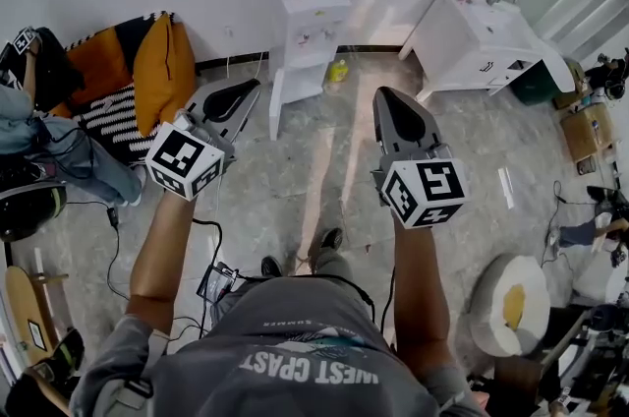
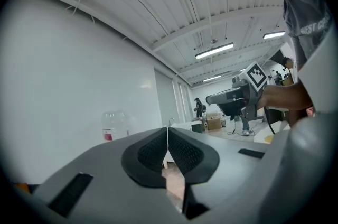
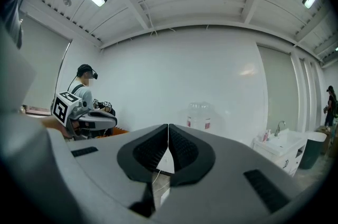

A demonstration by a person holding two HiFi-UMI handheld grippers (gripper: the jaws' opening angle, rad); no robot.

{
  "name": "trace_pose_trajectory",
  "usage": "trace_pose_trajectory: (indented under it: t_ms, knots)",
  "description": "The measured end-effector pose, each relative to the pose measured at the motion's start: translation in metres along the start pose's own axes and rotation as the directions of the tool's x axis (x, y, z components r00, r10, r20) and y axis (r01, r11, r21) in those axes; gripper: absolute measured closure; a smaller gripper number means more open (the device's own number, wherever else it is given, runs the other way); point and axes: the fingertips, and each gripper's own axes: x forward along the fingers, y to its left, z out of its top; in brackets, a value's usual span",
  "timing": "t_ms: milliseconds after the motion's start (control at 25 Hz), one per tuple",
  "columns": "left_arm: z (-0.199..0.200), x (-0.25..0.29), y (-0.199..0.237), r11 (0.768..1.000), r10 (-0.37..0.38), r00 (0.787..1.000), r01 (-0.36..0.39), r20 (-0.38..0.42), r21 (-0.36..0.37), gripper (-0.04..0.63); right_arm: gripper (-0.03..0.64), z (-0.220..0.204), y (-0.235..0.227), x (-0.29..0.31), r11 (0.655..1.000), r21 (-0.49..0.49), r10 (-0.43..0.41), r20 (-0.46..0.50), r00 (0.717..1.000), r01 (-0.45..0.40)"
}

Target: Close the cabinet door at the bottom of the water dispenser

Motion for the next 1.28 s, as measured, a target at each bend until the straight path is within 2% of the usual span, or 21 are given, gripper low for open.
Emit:
trace_pose_trajectory:
  t_ms: [520, 880, 1040, 1280]
  knots:
    - [-0.023, 0.073, 0.016, 0.995, 0.098, 0.992, -0.099, -0.084, -0.011, 0.575, 0.589, -0.026, -0.083, 0.059, 0.995, 0.051, 0.088, -0.013, 0.996, -0.087]
    - [-0.026, 0.131, 0.019, 0.986, 0.168, 0.981, -0.168, -0.099, 0.004, 0.577, 0.589, -0.036, -0.149, 0.1, 0.985, 0.058, 0.162, -0.002, 0.987, -0.162]
    - [-0.028, 0.165, 0.025, 0.984, 0.179, 0.978, -0.176, -0.105, 0.032, 0.575, 0.589, -0.038, -0.182, 0.125, 0.982, 0.04, 0.182, -0.001, 0.983, -0.182]
    - [-0.038, 0.196, 0.034, 0.981, 0.196, 0.968, -0.196, -0.158, 0.015, 0.575, 0.588, -0.046, -0.217, 0.146, 0.977, 0.082, 0.195, 0.005, 0.981, -0.195]
